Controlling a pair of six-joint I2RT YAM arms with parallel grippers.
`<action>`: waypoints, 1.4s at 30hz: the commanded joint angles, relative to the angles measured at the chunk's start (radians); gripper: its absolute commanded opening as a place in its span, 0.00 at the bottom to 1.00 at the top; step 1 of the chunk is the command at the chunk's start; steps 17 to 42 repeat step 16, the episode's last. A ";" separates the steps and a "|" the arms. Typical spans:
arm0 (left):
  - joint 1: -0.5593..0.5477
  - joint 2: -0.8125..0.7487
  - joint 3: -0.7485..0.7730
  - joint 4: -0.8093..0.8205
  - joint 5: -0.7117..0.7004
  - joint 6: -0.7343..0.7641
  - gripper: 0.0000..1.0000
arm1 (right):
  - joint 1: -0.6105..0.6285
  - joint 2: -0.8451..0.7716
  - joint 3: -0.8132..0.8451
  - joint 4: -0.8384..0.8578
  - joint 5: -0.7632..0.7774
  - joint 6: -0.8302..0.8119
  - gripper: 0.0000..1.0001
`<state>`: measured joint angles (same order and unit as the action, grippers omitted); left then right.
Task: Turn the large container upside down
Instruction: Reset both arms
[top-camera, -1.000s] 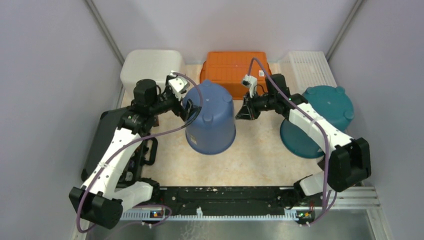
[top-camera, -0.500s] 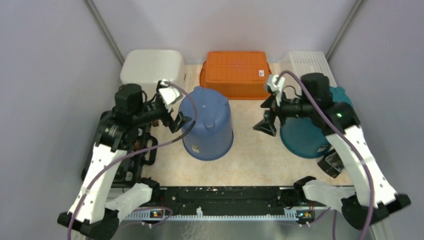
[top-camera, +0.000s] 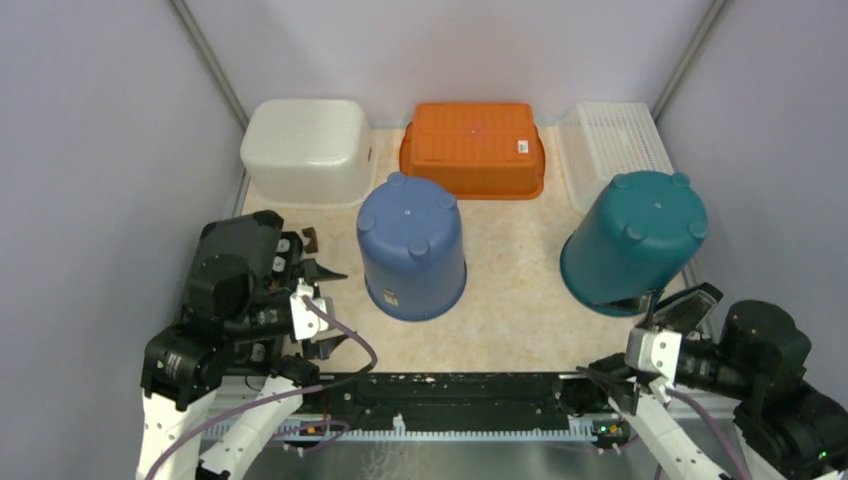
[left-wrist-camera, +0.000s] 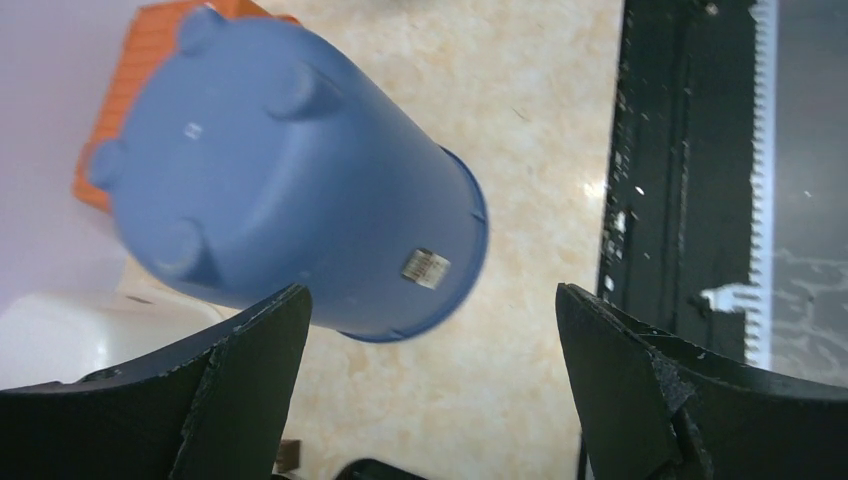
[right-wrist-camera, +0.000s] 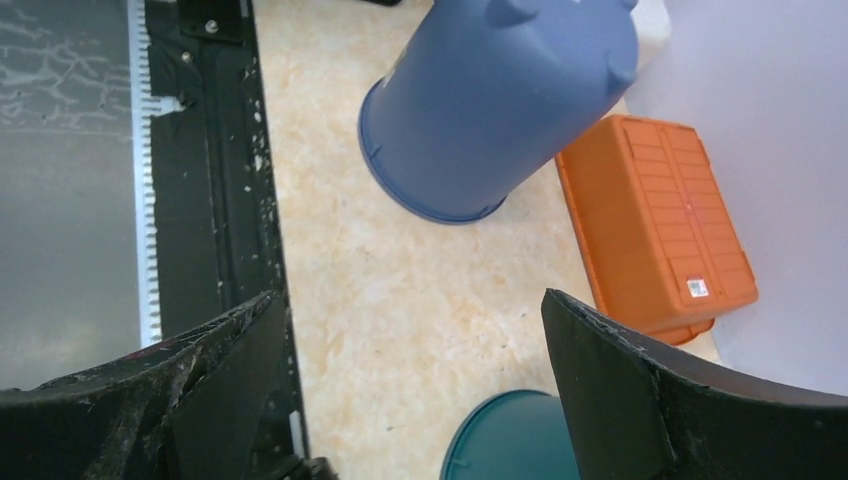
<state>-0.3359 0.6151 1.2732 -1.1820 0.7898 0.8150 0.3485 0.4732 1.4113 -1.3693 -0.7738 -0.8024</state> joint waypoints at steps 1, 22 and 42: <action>0.013 -0.083 -0.118 -0.097 0.039 0.107 0.99 | -0.077 -0.088 -0.046 -0.132 -0.132 -0.116 0.99; 0.056 -0.040 -0.066 -0.184 0.173 0.212 0.99 | -0.096 -0.167 -0.149 -0.133 -0.192 -0.107 0.99; 0.056 -0.040 -0.066 -0.184 0.173 0.212 0.99 | -0.096 -0.167 -0.149 -0.133 -0.192 -0.107 0.99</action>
